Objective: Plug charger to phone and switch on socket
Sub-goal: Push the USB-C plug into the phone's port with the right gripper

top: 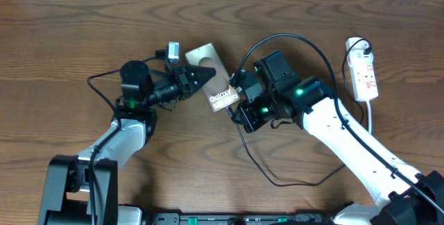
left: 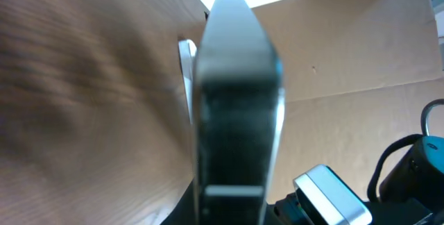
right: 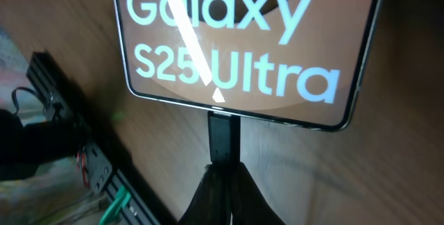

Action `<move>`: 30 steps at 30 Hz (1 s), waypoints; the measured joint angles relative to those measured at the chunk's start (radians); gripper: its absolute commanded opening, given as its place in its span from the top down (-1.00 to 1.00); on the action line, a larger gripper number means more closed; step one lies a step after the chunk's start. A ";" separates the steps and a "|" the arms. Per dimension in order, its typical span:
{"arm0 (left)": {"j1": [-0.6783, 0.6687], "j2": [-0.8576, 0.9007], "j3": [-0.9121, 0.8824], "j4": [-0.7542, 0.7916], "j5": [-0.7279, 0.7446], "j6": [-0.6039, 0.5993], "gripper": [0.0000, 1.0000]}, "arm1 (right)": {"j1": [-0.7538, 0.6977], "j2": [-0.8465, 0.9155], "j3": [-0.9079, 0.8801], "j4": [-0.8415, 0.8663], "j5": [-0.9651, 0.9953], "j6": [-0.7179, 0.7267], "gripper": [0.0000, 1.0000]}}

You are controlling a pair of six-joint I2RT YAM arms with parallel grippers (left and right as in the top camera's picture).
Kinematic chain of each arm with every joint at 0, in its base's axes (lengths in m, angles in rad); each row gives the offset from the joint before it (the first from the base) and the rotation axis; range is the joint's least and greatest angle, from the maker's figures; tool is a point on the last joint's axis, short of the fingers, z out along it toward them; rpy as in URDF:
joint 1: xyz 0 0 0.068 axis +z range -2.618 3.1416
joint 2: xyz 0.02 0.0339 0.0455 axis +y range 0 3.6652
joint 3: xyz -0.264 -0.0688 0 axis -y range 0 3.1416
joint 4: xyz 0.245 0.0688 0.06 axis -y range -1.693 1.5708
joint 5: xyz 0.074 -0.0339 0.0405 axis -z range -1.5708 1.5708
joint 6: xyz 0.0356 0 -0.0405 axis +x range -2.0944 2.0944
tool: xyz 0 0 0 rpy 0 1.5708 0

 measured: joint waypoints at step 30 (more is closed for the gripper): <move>-0.019 0.000 0.016 -0.014 -0.021 0.039 0.85 | 0.011 -0.002 0.003 -0.083 -0.004 0.033 0.53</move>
